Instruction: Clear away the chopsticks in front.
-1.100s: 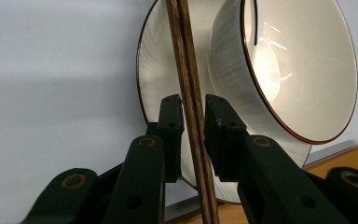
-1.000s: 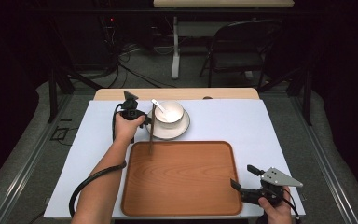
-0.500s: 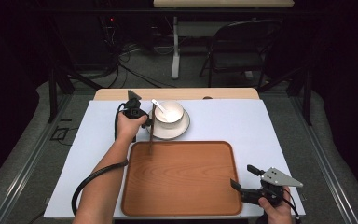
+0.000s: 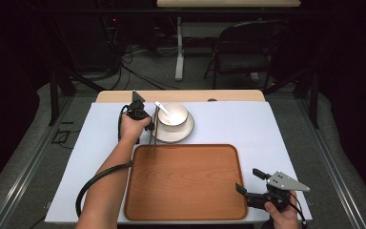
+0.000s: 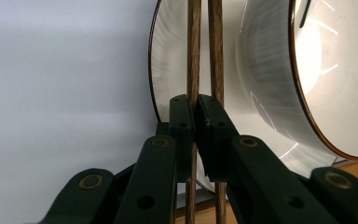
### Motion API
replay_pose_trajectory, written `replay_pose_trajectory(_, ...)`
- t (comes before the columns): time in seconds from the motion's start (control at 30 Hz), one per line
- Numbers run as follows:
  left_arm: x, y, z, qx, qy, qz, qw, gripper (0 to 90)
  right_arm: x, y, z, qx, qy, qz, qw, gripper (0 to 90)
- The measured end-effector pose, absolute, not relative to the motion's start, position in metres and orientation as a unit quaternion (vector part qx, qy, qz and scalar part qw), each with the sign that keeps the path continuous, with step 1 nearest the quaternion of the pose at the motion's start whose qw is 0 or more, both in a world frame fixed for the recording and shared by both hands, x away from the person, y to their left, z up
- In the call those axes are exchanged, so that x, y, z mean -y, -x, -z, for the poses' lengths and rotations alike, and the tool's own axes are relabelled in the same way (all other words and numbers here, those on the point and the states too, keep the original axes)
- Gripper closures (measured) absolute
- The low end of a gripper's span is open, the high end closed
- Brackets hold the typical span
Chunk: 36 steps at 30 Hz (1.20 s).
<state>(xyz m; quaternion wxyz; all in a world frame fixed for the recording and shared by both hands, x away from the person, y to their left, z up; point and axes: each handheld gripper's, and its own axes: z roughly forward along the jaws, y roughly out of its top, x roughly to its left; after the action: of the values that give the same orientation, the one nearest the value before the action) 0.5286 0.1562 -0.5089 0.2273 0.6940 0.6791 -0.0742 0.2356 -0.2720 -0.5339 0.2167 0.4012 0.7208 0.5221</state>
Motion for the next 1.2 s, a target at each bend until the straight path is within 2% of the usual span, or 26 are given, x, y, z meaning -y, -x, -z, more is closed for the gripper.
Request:
replay_pose_trajectory(0.6,-0.185,-0.508,0.493,-0.694,-0.665,0.086,0.263,85.0,0.271,-0.235,0.534,-0.721,-0.401,-0.522,0.216,14.6)
replay_pose_trajectory(0.67,-0.187,-0.501,0.49,-0.7,-0.656,0.081,0.269,85.0,0.271,-0.235,0.534,-0.721,-0.401,-0.522,0.216,14.6)
replay_pose_trajectory(1.2,-0.214,-0.422,0.486,-0.66,-0.674,0.13,0.306,85.0,0.271,-0.235,0.533,-0.72,-0.402,-0.522,0.217,14.7)
